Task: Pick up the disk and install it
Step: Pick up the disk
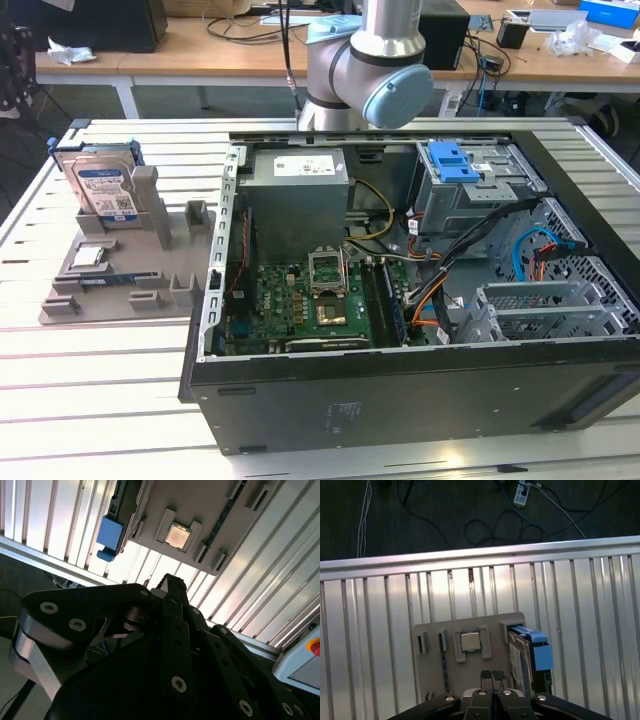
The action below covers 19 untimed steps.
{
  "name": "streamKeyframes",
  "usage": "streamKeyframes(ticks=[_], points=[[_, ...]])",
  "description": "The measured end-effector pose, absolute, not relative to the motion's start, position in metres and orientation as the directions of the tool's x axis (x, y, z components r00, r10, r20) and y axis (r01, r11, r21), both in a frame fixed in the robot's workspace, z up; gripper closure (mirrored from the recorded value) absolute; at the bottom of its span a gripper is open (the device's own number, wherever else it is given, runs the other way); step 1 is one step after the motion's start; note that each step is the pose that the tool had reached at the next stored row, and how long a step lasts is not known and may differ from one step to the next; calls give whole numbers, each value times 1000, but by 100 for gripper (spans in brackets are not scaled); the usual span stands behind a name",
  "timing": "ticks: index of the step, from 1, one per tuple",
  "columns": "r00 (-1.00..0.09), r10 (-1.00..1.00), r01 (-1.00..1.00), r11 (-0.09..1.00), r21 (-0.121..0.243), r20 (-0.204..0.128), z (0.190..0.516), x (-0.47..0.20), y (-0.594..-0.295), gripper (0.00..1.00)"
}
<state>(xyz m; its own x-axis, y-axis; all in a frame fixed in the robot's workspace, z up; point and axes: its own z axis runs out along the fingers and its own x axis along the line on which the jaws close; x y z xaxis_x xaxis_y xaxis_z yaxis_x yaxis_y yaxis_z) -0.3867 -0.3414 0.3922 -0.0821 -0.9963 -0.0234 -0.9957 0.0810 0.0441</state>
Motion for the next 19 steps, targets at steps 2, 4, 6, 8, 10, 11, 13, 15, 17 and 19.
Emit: streamKeyframes(ticks=[2, 4, 6, 8, 10, 11, 13, 15, 17, 19], points=[[-62, -998, -997, 61, 44, -23, 392, -387, -341, 89], [-32, -999, -999, 31, 44, -23, 392, -387, -341, 89], [-8, -1000, -999, 7, 44, -23, 392, -387, -341, 89], [20, -1000, -999, -21, 44, -23, 392, -387, -341, 89], [46, -999, -998, -47, 44, -23, 392, -387, -341, 89], [61, -998, -997, -62, 44, -23, 392, -387, -341, 89], [80, -997, -996, -81, 44, -23, 392, -387, -341, 89], [99, -995, -994, -100, 44, -23, 392, -387, -341, 89], [117, -993, -992, -118, 44, -23, 392, -387, -341, 89], [136, -990, -990, -137, 44, -23, 392, -387, -341, 89]])
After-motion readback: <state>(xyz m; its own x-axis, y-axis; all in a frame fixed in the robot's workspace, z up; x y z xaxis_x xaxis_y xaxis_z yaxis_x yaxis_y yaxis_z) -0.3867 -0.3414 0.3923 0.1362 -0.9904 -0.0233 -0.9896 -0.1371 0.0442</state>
